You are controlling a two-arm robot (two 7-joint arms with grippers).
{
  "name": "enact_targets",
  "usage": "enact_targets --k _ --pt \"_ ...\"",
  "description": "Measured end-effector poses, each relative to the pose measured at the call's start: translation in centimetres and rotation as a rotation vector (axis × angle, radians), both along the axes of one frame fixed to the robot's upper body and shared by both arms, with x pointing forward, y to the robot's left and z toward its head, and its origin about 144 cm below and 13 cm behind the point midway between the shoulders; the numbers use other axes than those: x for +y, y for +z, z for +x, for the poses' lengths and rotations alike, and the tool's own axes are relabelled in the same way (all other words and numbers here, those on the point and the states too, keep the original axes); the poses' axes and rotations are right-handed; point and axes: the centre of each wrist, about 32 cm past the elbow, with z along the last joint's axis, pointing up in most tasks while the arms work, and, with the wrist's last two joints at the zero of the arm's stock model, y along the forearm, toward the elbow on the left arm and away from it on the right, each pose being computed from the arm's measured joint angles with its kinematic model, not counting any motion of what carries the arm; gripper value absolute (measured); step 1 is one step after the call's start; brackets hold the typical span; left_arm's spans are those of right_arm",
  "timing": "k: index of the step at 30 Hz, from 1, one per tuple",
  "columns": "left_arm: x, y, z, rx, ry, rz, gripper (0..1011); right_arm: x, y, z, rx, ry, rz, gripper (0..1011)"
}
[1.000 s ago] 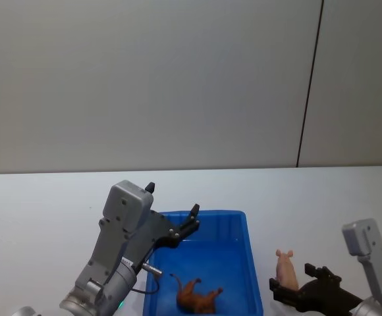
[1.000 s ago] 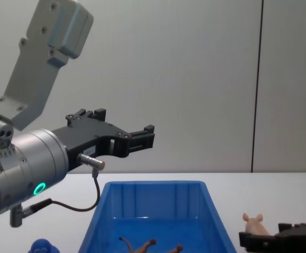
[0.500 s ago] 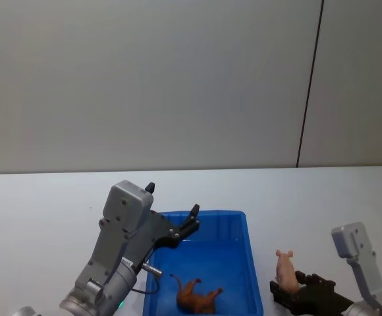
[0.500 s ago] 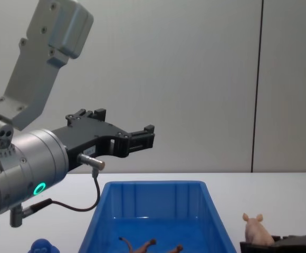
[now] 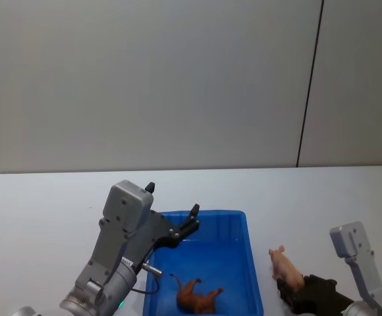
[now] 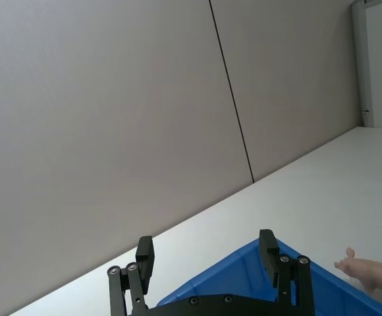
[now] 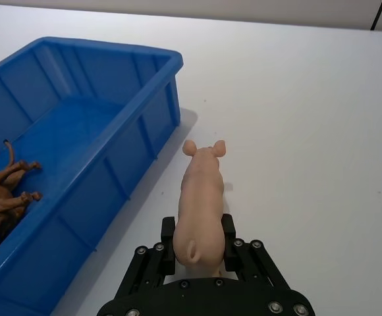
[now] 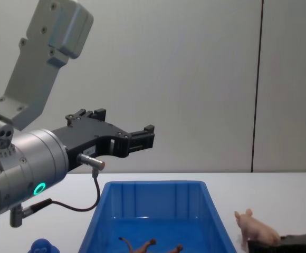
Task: Pick up the two dolls from the table and place them into the box.
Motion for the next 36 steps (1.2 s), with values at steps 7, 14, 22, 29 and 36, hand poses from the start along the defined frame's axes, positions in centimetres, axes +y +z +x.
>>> enact_targets --k 7,14,22,29,36 --pt "0.0 0.0 0.0 0.000 0.000 0.000 1002 0.1 0.5 -0.2 -0.055 -0.008 -0.013 372" --pt "0.0 0.0 0.0 0.000 0.000 0.000 1002 0.2 1.8 -0.3 -0.136 -0.003 -0.019 371" --pt "0.0 0.0 0.0 0.000 0.000 0.000 1002 0.5 4.0 -0.1 -0.219 0.052 0.006 371" --pt "0.0 0.0 0.0 0.000 0.000 0.000 1002 1.3 5.9 0.8 -0.229 0.125 0.050 371" --pt "0.0 0.0 0.0 0.000 0.000 0.000 1002 2.4 6.7 1.8 -0.183 0.180 0.090 371"
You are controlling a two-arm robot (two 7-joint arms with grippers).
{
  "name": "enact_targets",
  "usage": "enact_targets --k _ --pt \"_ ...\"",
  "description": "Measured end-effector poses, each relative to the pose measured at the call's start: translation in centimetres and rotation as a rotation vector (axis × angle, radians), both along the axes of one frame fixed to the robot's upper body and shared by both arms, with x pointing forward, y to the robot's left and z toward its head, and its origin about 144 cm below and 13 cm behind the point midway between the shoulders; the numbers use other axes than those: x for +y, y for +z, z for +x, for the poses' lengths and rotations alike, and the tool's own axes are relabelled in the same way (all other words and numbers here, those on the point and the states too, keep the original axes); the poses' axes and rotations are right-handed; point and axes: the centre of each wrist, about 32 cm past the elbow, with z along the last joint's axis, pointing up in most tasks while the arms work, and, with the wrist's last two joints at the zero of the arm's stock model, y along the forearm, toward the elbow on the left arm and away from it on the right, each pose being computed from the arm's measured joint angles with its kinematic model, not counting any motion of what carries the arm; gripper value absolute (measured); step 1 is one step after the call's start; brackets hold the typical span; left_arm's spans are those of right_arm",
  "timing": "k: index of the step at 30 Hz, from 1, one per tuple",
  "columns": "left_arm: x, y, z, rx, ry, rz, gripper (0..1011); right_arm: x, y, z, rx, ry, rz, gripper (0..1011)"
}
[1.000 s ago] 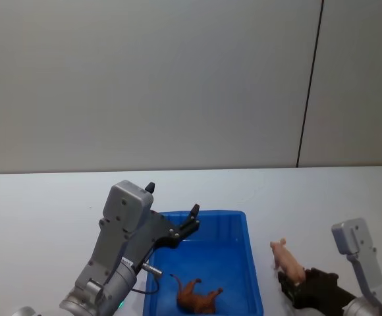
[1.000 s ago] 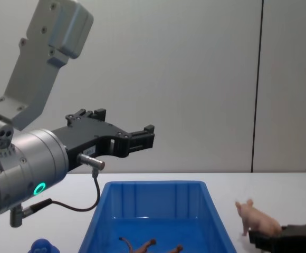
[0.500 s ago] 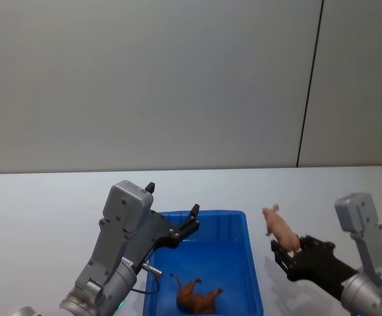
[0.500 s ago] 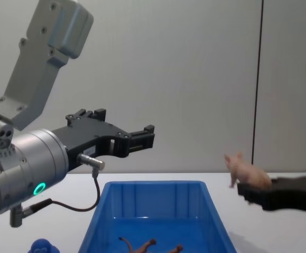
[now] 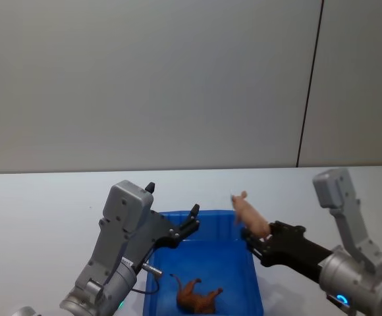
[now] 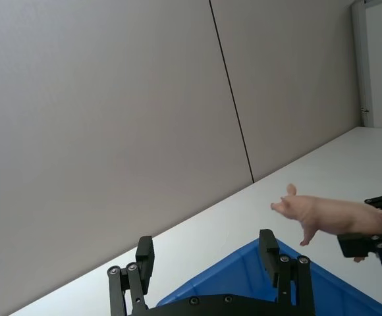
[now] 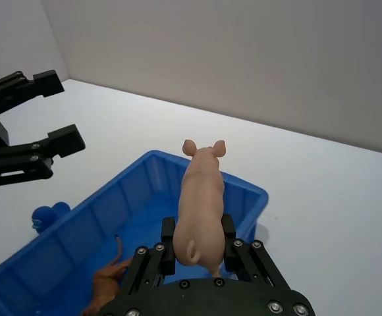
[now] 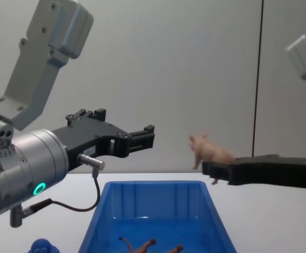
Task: Pick up the two dolls from the table and place them into the box.
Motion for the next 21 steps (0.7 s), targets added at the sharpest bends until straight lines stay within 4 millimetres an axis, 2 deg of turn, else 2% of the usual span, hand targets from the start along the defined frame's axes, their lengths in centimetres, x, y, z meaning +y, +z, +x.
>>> enact_targets --k 3,13,18,20,21 --pt "0.0 0.0 0.0 0.000 0.000 0.000 1002 0.4 0.1 0.3 0.015 0.015 0.008 374" --pt "0.0 0.0 0.0 0.000 0.000 0.000 1002 1.3 0.2 1.3 0.060 0.056 0.034 683" --pt "0.0 0.0 0.0 0.000 0.000 0.000 1002 1.2 0.2 1.3 0.058 0.055 0.037 852" --pt "0.0 0.0 0.0 0.000 0.000 0.000 1002 1.0 0.2 1.3 0.052 0.051 0.037 867" --pt "0.0 0.0 0.0 0.000 0.000 0.000 1002 0.8 0.2 1.2 0.045 0.046 0.035 915"
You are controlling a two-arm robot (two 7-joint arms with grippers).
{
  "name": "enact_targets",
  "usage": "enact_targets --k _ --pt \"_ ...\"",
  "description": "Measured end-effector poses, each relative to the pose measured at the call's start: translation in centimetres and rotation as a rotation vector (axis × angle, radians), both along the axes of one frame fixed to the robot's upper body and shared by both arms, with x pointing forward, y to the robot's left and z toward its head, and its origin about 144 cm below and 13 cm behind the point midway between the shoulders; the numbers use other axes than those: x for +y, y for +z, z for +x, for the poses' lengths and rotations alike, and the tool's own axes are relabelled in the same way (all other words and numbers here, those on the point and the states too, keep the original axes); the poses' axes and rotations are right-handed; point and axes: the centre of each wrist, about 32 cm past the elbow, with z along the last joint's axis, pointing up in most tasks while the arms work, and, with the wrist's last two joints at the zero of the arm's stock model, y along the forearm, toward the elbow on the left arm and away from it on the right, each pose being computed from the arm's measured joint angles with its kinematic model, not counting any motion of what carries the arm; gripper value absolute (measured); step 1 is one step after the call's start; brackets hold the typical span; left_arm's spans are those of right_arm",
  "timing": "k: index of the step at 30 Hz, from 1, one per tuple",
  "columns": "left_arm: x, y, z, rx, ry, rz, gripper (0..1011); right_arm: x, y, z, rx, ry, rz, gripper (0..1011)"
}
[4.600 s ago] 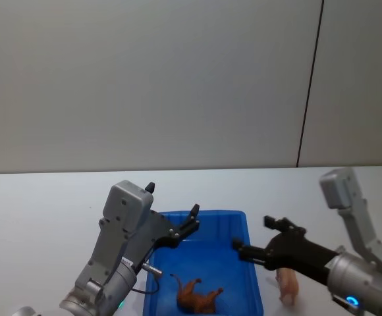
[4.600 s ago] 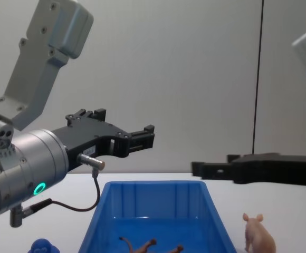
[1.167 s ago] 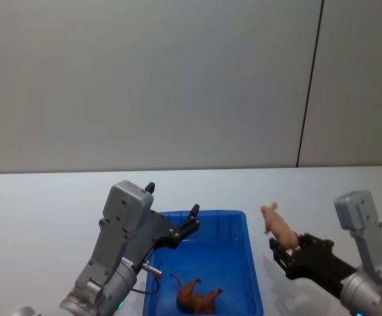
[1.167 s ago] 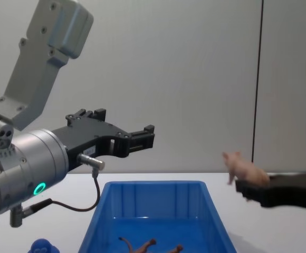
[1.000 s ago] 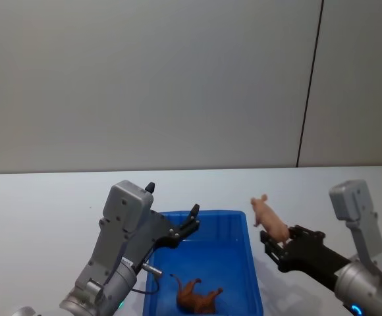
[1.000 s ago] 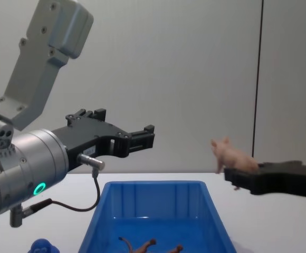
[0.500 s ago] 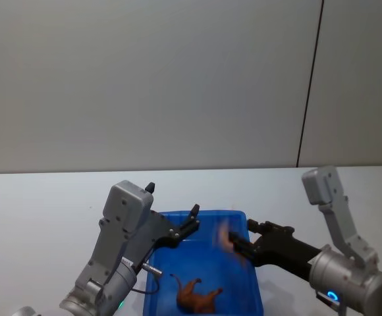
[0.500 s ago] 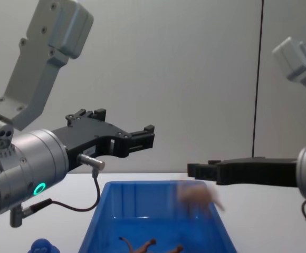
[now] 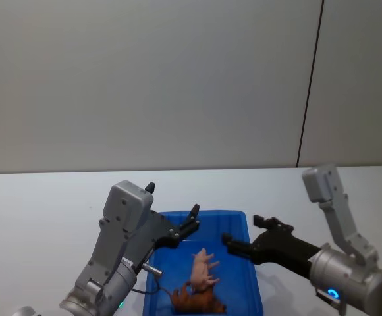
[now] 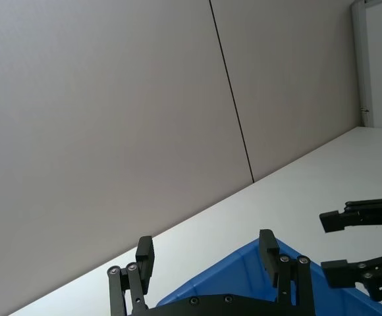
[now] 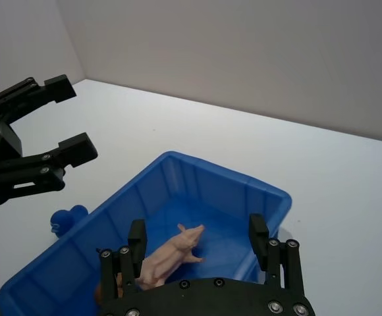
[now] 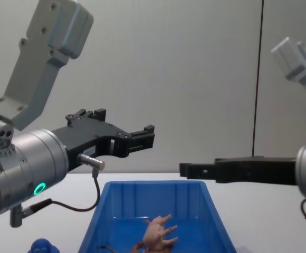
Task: Pick up the two dolls from the table and place them into the box.
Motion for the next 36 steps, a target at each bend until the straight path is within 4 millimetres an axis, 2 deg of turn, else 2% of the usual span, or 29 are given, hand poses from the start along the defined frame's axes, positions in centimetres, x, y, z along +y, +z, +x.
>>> enact_targets --k 4,19,30,36 --pt "0.0 0.0 0.0 0.000 0.000 0.000 1002 -0.8 -0.1 -0.4 -0.020 -0.021 -0.008 1001" --pt "0.0 0.0 0.0 0.000 0.000 0.000 1002 -4.4 -1.1 -2.2 -0.067 -0.101 -0.055 1001" --pt "0.3 0.0 -0.2 0.002 0.007 0.009 1002 -5.5 -1.4 -2.8 -0.078 -0.120 -0.070 1001" --pt "1.3 -0.1 -0.9 0.015 0.042 0.023 1002 -5.8 -1.5 -3.0 -0.082 -0.126 -0.075 1001"
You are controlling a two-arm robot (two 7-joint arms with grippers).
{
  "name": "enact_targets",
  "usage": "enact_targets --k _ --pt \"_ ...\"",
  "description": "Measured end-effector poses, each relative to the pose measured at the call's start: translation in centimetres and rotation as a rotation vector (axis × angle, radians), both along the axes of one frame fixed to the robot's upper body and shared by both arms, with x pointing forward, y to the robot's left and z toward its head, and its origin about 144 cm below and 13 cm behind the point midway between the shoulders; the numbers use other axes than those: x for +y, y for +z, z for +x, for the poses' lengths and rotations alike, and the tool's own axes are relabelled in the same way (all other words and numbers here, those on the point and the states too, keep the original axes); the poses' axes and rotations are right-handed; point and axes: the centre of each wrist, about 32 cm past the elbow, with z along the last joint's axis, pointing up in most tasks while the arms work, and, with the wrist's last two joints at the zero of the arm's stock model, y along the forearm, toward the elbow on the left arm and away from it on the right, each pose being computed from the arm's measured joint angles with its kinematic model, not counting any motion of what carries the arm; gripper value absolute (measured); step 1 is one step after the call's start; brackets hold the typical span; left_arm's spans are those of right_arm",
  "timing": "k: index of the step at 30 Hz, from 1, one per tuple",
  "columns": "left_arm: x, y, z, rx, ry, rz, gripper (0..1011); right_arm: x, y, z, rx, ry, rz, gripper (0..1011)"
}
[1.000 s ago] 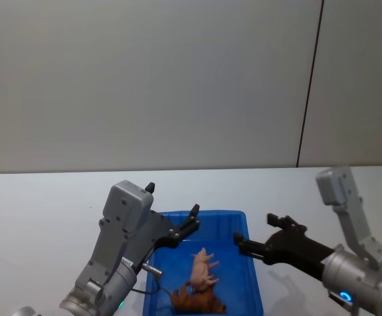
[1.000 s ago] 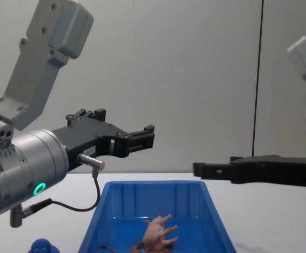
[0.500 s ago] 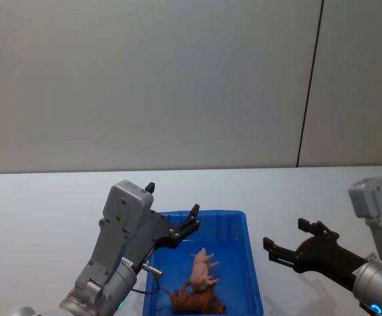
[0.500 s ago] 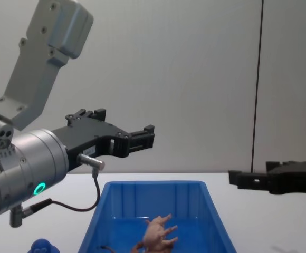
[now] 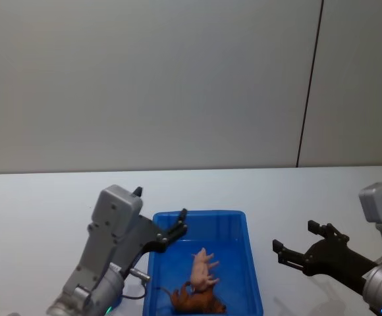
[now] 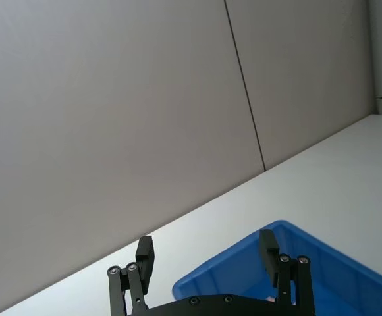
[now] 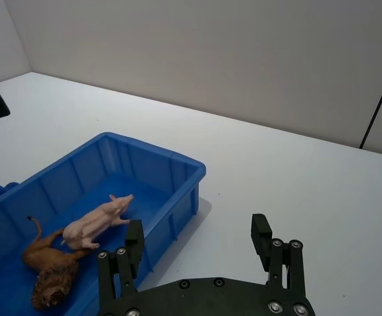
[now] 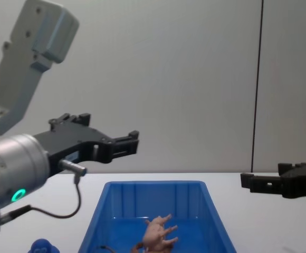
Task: Pick up the two dolls from the table and place them into the box.
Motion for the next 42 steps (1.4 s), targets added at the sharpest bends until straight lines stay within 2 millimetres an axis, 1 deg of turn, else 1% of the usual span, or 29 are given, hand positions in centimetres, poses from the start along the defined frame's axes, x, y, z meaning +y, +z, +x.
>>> enact_targets --k 9,16,30,42 --pt "1.5 -0.3 -1.0 0.041 0.048 0.013 1002 -0.3 -0.1 -0.1 -0.003 -0.005 -0.004 1001" --pt "2.9 -1.0 -1.8 0.095 0.083 0.021 1002 -0.4 -0.1 -0.2 -0.004 -0.006 -0.006 1001" --pt "4.6 -3.1 -2.2 0.188 0.121 0.029 1002 -0.4 -0.1 -0.3 -0.006 -0.008 -0.007 1001" --pt "5.4 -4.5 -2.5 0.252 0.127 0.036 1002 -0.5 -0.1 -0.3 -0.005 -0.009 -0.008 1001"
